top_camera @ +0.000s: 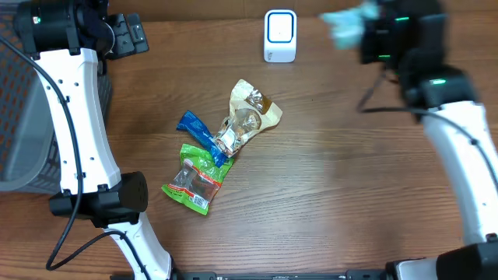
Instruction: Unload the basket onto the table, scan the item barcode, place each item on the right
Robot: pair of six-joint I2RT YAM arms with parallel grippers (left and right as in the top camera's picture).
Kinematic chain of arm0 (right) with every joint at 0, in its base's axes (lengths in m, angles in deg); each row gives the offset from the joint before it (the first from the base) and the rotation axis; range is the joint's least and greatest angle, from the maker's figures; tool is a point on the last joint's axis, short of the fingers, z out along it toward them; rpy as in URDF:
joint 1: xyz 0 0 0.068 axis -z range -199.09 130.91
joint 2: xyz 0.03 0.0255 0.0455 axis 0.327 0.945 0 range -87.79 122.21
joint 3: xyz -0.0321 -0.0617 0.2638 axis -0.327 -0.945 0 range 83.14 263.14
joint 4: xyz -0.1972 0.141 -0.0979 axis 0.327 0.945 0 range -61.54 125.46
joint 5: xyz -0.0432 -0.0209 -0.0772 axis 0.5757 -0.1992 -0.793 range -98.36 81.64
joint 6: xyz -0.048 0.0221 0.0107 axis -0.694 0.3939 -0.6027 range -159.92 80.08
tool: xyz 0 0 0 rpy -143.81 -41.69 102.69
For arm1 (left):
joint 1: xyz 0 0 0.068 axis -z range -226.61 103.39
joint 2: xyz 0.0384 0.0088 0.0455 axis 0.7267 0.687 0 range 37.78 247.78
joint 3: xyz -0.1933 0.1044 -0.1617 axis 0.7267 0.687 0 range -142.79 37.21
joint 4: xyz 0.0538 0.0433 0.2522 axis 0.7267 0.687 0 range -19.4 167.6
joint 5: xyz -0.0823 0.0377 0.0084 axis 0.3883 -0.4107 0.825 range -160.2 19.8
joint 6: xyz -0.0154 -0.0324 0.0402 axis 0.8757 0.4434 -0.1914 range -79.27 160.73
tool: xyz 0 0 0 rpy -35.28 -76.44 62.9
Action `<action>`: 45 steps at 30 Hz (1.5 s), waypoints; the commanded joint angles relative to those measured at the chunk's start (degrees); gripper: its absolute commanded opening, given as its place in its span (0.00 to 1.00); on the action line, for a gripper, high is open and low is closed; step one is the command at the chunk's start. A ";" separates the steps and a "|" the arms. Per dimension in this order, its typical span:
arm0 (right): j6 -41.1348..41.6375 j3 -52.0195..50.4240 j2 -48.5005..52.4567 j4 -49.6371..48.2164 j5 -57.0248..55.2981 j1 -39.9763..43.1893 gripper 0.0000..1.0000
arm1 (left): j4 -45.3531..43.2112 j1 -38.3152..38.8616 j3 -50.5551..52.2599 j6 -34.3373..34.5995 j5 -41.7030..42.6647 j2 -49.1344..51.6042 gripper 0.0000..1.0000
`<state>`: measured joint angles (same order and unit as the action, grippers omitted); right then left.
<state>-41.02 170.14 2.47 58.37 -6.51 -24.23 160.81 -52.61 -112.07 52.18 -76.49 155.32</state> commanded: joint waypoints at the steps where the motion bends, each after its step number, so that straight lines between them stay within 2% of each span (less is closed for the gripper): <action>1: 17.42 -2.49 0.92 3.58 5.33 10.16 0.04 | -0.09 0.17 -0.59 -0.72 -0.24 -1.49 1.00; 4: 24.98 -7.13 2.73 3.72 5.35 17.46 0.04 | -0.09 0.17 -0.59 -0.72 -0.26 -1.49 1.00; 6: 26.53 -9.62 4.09 3.63 5.55 20.61 0.04 | -0.09 0.17 -0.59 -0.72 -0.26 -1.49 1.00; 9: 26.86 -14.69 7.39 2.58 5.77 25.94 0.04 | -0.09 0.17 -0.59 -0.72 -0.26 -1.49 1.00; 15: 26.84 -15.91 9.94 1.92 6.01 29.33 0.04 | -0.09 0.17 -0.59 -0.74 -0.24 -1.49 1.00; 16: 26.84 -15.91 9.94 1.92 6.14 29.40 0.26 | -0.09 0.17 -0.59 -0.72 -0.26 -1.49 1.00; 17: 26.84 -15.91 9.94 1.95 7.17 29.38 0.93 | -0.09 0.17 -0.59 -0.72 -0.26 -1.49 1.00; 18: 26.80 -15.91 9.94 1.64 8.74 29.38 1.00 | -0.09 0.17 -0.59 -0.72 -0.24 -1.49 1.00; 20: 24.76 -15.61 9.66 1.46 12.85 29.40 1.00 | -0.09 0.17 -0.59 -0.72 -0.24 -1.49 1.00; 23: 13.33 -14.27 8.61 1.95 27.82 29.38 1.00 | -0.09 0.17 -0.59 -0.72 -0.24 -1.49 0.99; 28: 14.08 -13.79 5.25 1.38 39.23 25.09 0.97 | -0.09 0.17 -0.59 -0.72 -0.24 -1.49 1.00; 30: 16.48 -13.79 5.09 1.38 39.39 22.18 0.94 | -0.09 0.17 -0.57 -0.72 -0.24 -1.49 1.00; 33: 20.65 -13.81 5.31 -0.35 34.14 10.84 0.93 | -0.09 0.17 -0.57 -0.72 -0.24 -1.49 1.00; 36: 23.98 -13.81 6.88 -4.92 25.68 1.44 0.95 | -0.09 0.17 -0.57 -0.74 -0.24 -1.49 1.00; 38: 24.33 -13.81 9.22 -9.18 22.12 -4.48 1.00 | -0.09 0.17 -0.57 -0.72 -0.24 -1.49 1.00; 42: 25.14 -13.81 15.34 -18.01 21.64 -12.24 1.00 | -0.09 0.17 -0.57 -0.72 -0.24 -1.49 1.00; 45: 28.94 -13.81 20.41 -21.84 21.70 -15.34 1.00 | -0.09 0.17 -0.57 -0.74 -0.24 -1.49 1.00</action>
<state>-16.26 155.84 18.27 38.04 17.47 -37.92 160.81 -52.61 -112.07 52.18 -76.49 155.32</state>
